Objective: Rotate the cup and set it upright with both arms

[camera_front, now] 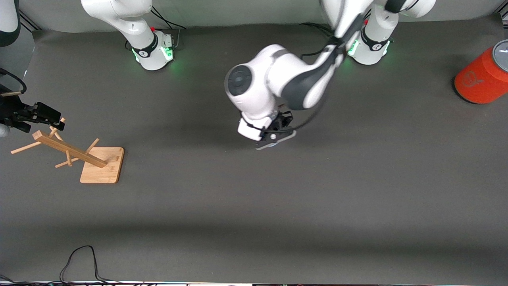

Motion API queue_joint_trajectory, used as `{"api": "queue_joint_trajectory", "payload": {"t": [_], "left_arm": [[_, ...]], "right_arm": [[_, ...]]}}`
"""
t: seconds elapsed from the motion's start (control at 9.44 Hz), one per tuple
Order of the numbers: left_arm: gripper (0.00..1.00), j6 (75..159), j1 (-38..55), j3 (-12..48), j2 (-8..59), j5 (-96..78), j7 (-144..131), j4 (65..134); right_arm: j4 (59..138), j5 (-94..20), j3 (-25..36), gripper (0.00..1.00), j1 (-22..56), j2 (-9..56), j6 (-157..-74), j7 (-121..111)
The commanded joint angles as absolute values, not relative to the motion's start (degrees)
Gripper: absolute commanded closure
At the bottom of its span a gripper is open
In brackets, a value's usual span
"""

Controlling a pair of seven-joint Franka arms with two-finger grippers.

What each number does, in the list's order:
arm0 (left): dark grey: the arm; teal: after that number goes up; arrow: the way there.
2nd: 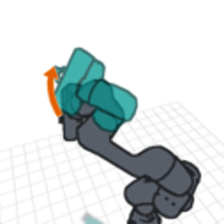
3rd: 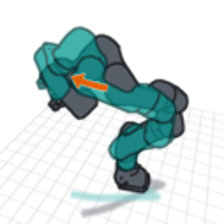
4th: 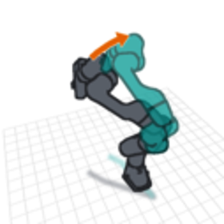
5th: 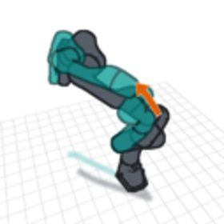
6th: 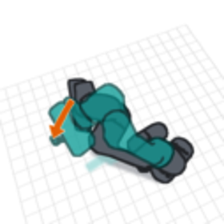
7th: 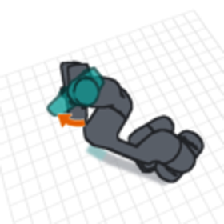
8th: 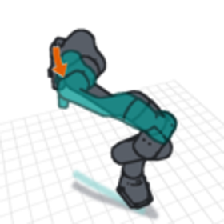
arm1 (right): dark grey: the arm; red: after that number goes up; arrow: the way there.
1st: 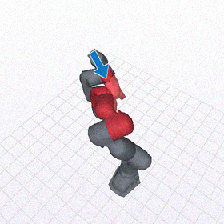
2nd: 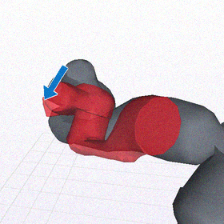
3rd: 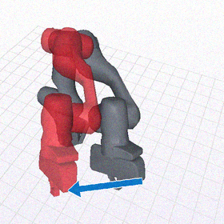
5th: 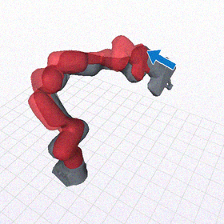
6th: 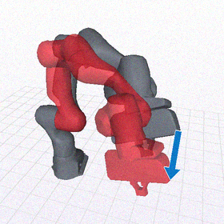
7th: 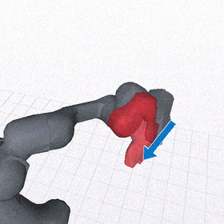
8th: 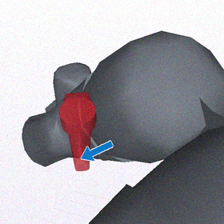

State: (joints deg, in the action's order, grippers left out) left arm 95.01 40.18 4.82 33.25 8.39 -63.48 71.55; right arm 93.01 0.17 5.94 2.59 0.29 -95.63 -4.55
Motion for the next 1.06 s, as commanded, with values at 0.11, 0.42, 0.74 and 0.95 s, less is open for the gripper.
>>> {"api": "queue_joint_trajectory", "payload": {"t": [0.11,0.42,0.74,0.95], "left_arm": [[1.00,111.2,35.7,5.2,19.3,1.6,-63.5,93.5],[1.00,126.5,32.1,5.2,10.0,-4.0,-64.1,111.4],[1.00,139.1,36.2,5.2,11.5,-3.4,-76.0,119.3],[1.00,143.6,40.4,5.1,14.8,1.5,-88.1,119.8]], "right_arm": [[92.6,0.8,5.7,0.00,2.5,0.3,-95.4,-5.4],[91.3,0.8,5.7,0.00,2.5,0.0,-90.7,-5.5],[91.4,0.7,5.7,0.00,2.5,0.0,-90.5,-5.4],[91.4,0.7,5.7,0.00,2.4,0.2,-90.6,-5.5]]}}
